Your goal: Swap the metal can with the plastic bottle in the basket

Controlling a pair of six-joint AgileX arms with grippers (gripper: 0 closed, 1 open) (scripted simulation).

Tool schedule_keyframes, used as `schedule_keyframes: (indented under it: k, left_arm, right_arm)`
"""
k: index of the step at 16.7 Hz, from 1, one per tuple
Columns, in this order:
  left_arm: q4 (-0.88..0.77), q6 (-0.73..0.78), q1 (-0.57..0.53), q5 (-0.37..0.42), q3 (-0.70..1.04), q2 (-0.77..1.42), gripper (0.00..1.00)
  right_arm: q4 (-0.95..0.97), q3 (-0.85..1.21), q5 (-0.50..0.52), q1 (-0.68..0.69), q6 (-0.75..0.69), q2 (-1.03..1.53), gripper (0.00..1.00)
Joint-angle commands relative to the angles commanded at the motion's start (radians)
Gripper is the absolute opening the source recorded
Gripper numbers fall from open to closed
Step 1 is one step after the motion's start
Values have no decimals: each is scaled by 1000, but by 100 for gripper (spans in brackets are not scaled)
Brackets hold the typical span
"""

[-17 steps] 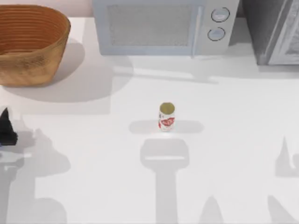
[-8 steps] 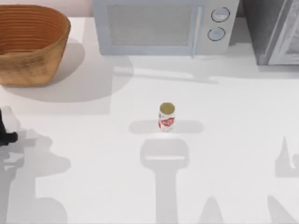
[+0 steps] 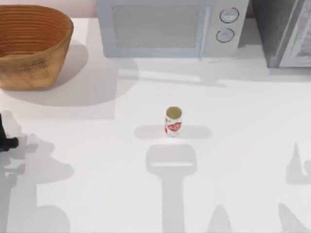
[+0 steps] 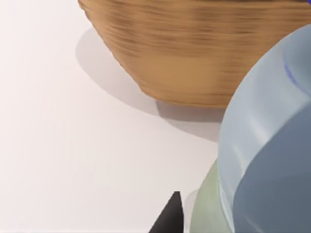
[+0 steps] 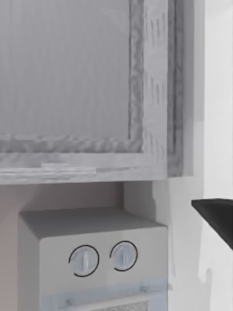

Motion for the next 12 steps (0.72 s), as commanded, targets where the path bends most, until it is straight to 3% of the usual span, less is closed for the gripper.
schedule_keyframes:
  k: [6,9,12]
  left_arm:
    - [-110,-5,85,-63,95,-65,0]
    - [-304,-14,159,-134,245,-147,0]
    - [-574,-26,163,-188,436,-228,0]
  right_arm:
    - [0,0,0,0,0,0,100]
    - [0,0,0,0,0,0,100]
    - [0,0,0,0,0,0,100]
